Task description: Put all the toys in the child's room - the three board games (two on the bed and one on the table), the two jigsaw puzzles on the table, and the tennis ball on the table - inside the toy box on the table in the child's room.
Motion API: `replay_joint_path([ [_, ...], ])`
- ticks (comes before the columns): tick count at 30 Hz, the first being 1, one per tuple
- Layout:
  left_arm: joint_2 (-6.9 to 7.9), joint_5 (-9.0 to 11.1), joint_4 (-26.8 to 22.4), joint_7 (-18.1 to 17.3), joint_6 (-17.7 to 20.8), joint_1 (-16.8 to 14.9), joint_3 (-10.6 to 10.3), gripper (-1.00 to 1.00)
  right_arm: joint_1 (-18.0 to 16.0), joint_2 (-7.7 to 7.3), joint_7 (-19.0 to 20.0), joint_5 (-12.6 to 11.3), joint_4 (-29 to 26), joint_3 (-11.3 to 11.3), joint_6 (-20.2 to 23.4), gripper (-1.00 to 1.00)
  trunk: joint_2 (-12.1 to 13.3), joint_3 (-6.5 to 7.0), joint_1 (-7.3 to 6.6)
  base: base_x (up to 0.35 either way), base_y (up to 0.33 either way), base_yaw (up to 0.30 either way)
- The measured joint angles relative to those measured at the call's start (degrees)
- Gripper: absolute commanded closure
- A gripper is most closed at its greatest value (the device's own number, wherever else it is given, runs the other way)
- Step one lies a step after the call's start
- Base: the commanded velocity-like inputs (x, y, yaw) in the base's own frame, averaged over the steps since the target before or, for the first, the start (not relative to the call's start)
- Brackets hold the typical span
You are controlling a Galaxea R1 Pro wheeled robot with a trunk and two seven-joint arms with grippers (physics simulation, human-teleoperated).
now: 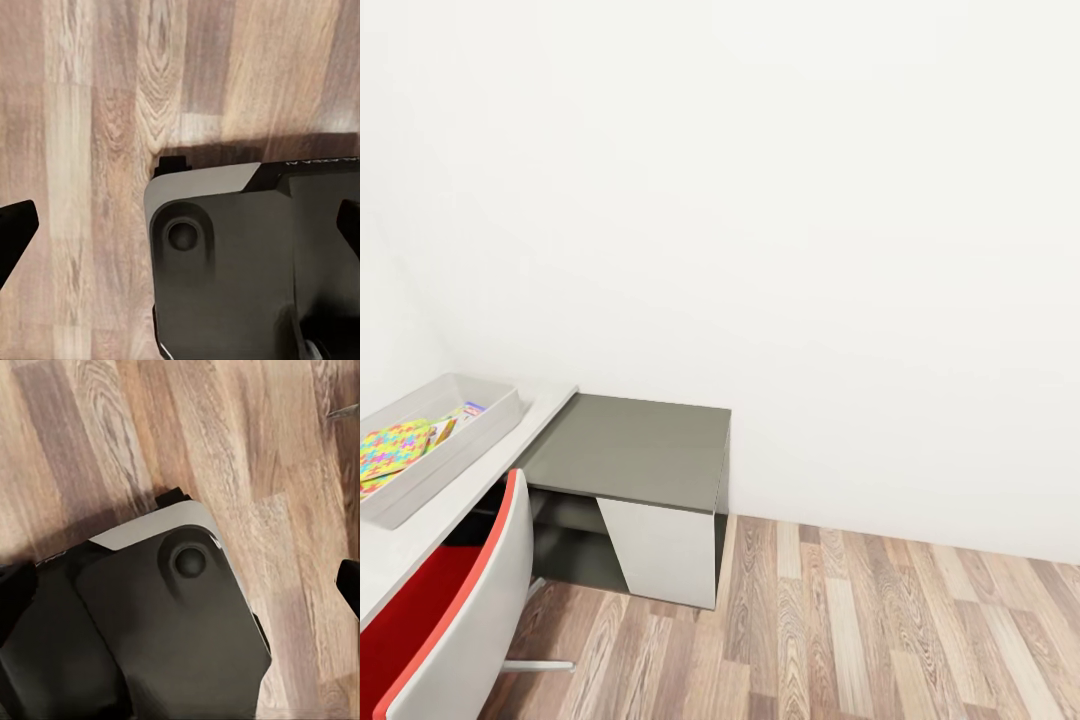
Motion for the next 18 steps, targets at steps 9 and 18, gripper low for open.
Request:
replay_joint_path([
  [9, 0.18, 0.1, 0.1, 0.0, 0.1, 0.0, 0.0, -1.00, 1.5, 0.23, 0.0, 0.5, 0.0, 0.0, 0.2, -1.00, 0.0, -0.67, 0.00, 0.000, 0.000, -0.020],
  [18, 0.23, 0.1, 0.1, 2.2, 0.0, 0.9, 0.0, -1.00, 2.2, 0.41, 0.0, 0.6, 0.0, 0.0, 0.2, -1.00, 0.0, -1.48, 0.00, 0.000, 0.000, -0.055],
])
